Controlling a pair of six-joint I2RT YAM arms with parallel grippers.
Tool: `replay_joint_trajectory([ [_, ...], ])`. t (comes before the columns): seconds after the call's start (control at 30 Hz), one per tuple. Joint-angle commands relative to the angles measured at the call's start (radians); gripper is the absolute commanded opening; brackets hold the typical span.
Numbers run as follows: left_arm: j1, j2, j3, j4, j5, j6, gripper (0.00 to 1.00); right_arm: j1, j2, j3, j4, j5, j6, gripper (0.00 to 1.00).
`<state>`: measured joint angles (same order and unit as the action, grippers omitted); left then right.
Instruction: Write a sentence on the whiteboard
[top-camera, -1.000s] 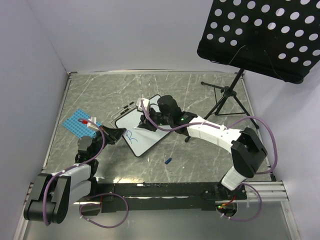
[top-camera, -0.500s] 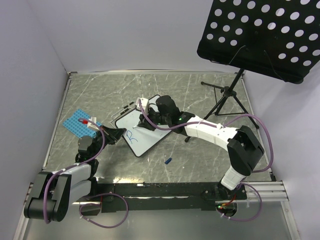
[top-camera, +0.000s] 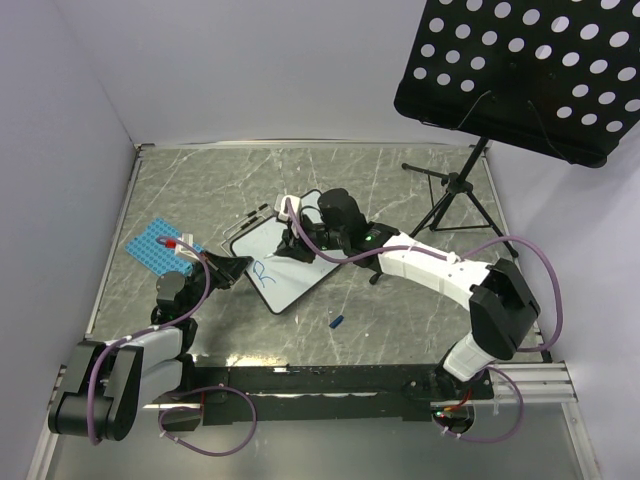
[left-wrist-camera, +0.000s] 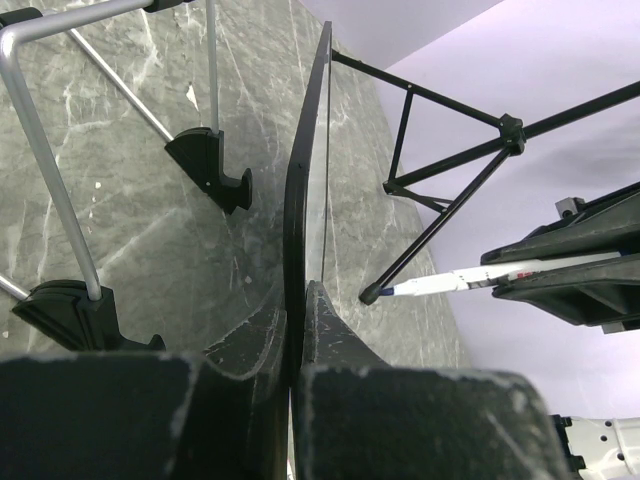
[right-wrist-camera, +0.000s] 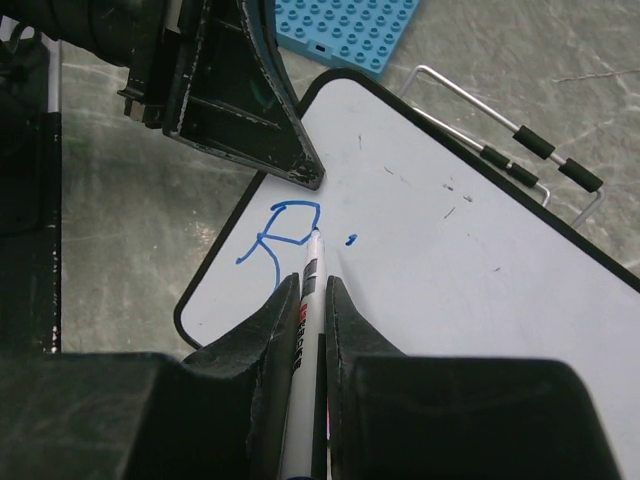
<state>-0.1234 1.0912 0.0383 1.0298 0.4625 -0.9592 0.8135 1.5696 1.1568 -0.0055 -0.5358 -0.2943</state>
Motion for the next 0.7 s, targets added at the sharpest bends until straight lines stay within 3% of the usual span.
replay_joint_trajectory([
  [0.0,-0.007,-0.007,-0.048,0.058,0.01,0.011,0.01,0.004,0.003,-0.006,0.01,-0.023,-0.019,0.0],
  [0.67,-0.008,-0.016,-0.046,0.055,0.016,0.019,0.01,0.006,0.075,0.01,-0.004,0.052,-0.011,0.0],
])
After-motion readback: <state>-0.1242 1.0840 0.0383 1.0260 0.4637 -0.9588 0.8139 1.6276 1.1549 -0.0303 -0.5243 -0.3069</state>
